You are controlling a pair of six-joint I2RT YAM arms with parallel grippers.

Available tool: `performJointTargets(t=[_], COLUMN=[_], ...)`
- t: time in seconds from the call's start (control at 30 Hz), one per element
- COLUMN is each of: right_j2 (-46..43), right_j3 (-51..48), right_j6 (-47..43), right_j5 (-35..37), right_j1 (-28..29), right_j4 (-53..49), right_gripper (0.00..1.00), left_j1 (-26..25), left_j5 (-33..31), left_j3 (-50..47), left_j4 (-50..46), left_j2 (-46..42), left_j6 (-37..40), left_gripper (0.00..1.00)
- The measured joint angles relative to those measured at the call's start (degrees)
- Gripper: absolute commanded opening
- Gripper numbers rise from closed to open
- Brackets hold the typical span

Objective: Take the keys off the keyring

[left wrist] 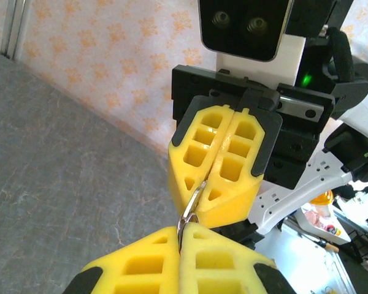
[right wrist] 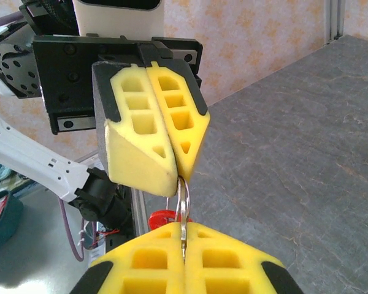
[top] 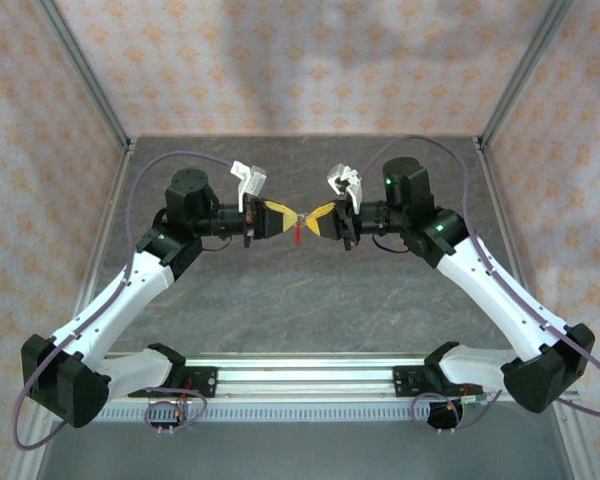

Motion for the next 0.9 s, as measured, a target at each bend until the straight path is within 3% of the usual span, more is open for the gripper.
performJointTargets(t=[0.4, 0.53, 0.9], right_j2=[-2.7, -2.7, -2.4], right_j3=[-4.4, -4.4, -2.5], right_j6=[3.0, 3.1, 2.6], right_j5=[1.5, 1.8, 2.8], right_j1=[0.0, 0.0, 0.0], right_j4=[7.1, 7.1, 2.7], right_gripper=[0.0, 0.0, 0.0], left_j1=[1.4, 1.4, 1.8], left_j5=[0.4, 0.4, 0.0], left_j3=[-1.7, -1.7, -1.7], left_j4=[8.7, 8.8, 7.0], left_j2=[0.0, 0.0, -1.4], left_j6=[-7.0, -7.1, -4.4], left_gripper=[0.0, 0.23, 0.36])
